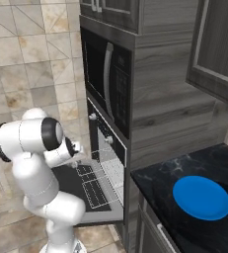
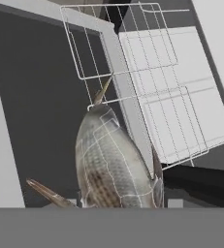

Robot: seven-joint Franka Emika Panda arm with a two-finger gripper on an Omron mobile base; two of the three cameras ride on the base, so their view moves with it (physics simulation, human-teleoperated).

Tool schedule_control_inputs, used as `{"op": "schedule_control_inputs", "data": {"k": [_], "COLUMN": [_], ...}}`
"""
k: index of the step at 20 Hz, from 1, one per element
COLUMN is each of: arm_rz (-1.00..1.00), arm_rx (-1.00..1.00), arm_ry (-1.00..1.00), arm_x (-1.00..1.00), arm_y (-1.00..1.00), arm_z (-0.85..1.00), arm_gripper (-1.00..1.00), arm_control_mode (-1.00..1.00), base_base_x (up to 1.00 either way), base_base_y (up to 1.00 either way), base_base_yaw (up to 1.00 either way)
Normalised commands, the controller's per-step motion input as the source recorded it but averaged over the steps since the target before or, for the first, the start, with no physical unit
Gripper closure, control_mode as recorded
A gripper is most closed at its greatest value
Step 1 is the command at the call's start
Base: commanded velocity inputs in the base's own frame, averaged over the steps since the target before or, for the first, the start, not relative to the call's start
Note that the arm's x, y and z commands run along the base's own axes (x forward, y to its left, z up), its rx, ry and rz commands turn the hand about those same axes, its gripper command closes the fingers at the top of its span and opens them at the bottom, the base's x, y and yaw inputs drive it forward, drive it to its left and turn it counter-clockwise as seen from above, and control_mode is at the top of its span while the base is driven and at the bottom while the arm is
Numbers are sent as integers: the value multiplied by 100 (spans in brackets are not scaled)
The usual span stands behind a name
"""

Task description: Place the fish on the bottom rack of the oven, and slide the tray back inside. Close the oven door.

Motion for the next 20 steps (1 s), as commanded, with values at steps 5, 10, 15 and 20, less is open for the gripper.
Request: {"op": "schedule_control_inputs", "data": {"k": [5,10,15,20], "arm_rz": [0,0,-1,-2], "arm_rx": [-6,-6,-5,-4], "arm_ry": [0,0,0,0], "arm_x": [35,36,50,59], "arm_y": [-11,-8,0,0], "arm_z": [-56,-62,-46,-42], "arm_gripper": [100,100,100,100], "arm_control_mode": [-100,-100,-100,-100], "base_base_x": [0,0,0,0], "base_base_y": [0,0,0,0], "base_base_yaw": [0,0,0,0]}}
